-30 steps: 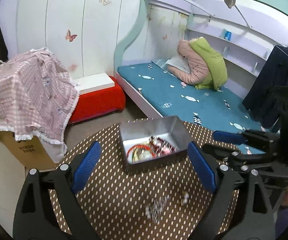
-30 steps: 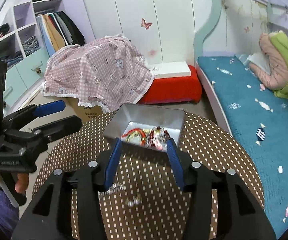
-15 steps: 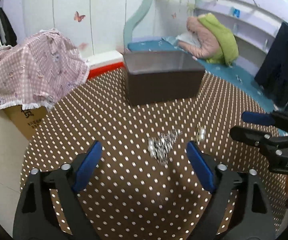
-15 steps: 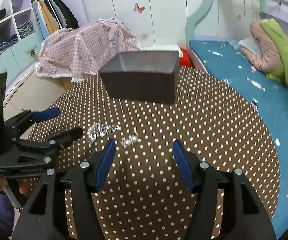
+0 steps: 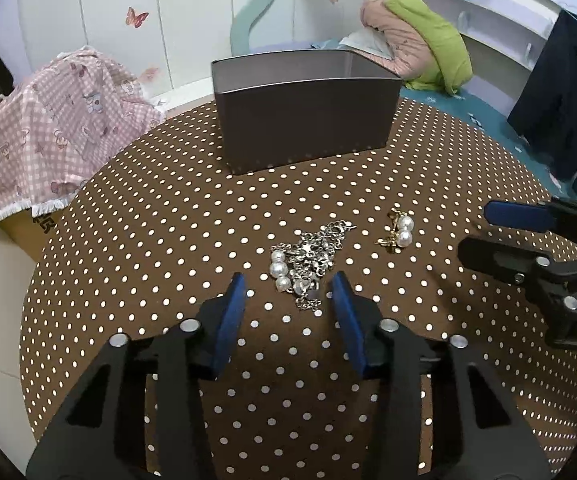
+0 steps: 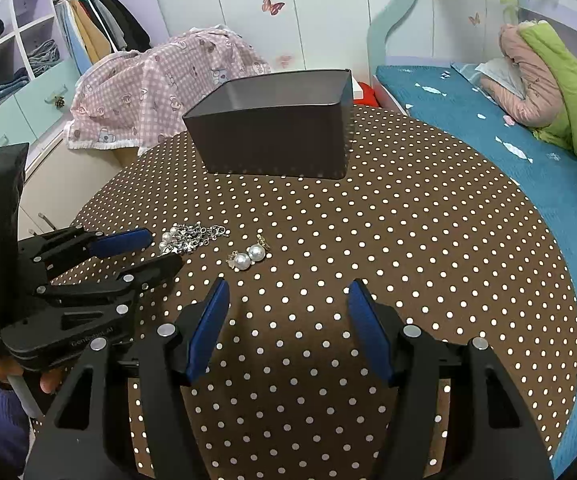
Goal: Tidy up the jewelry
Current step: 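Grasp the pearl drop earrings with the right tool while the left tool grasps the silver chain, then carry the pearl earrings and silver chain into the box and open both tools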
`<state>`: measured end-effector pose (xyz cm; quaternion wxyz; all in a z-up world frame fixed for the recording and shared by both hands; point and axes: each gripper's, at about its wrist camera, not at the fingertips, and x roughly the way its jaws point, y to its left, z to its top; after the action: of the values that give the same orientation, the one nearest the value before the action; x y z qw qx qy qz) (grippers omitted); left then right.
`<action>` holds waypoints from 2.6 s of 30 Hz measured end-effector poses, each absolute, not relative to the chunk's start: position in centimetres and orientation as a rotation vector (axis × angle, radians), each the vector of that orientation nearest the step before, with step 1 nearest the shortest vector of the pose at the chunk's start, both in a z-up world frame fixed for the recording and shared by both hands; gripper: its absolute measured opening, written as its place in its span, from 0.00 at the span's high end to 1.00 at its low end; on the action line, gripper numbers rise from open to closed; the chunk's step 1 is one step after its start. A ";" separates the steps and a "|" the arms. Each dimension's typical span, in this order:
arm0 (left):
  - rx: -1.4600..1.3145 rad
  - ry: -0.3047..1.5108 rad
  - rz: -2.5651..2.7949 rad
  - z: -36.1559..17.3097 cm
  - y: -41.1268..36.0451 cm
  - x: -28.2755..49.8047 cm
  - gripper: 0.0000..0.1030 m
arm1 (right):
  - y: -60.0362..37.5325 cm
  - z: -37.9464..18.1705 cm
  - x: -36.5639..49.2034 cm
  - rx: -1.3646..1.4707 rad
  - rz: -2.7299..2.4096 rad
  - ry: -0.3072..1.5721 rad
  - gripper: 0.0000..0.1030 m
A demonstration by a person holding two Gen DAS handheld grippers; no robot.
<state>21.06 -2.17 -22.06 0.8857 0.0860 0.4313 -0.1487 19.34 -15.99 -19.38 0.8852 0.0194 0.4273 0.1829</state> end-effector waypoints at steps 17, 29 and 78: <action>0.072 0.812 -0.325 -18.3 1.1 21.0 0.97 | -13.5 -20.2 20.3 0.011 0.408 0.921 0.39; -0.019 0.733 -0.321 -13.8 5.0 19.5 0.97 | -10.5 -20.6 21.9 -0.083 0.349 0.914 0.43; 0.018 0.906 -0.524 -9.9 -4.2 35.6 0.96 | -13.3 -11.7 32.2 0.096 0.477 0.871 0.90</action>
<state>35.57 -4.23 -9.90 0.8661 0.0087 0.4328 -0.2501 32.16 -13.26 -11.74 0.8782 0.0460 0.4177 0.2286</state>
